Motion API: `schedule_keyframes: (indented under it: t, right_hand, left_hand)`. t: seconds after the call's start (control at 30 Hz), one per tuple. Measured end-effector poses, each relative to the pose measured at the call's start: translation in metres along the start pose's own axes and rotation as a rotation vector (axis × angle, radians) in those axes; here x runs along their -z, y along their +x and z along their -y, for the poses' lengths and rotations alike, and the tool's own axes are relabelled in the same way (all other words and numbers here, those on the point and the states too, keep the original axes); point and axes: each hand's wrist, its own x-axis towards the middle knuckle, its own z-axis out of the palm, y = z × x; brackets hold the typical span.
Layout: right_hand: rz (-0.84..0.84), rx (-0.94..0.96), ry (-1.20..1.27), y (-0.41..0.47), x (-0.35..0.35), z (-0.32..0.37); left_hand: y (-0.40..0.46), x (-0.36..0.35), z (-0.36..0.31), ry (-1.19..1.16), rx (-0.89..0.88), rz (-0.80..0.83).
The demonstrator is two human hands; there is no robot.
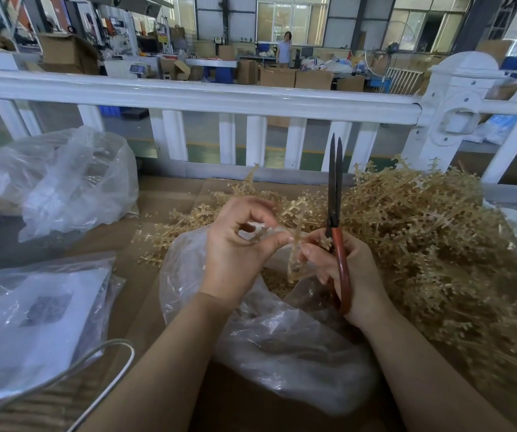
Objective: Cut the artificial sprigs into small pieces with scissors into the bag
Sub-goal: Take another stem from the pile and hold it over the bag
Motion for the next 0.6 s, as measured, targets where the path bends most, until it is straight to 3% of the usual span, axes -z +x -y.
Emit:
schedule_keyframes:
  t: [0.23, 0.5, 0.6]
  right_hand:
    - [-0.013, 0.010, 0.000, 0.000, 0.000, 0.001]
    - [0.007, 0.017, 0.043, -0.001, 0.002, 0.001]
    - [-0.007, 0.028, 0.015, -0.002, 0.001, 0.001]
  left_hand:
    - [0.001, 0.001, 0.004, -0.223, 0.299, 0.052]
    - [0.007, 0.010, 0.005, -0.594, 0.469, 0.222]
    - [0.007, 0.014, 0.004, -0.630, 0.539, 0.254]
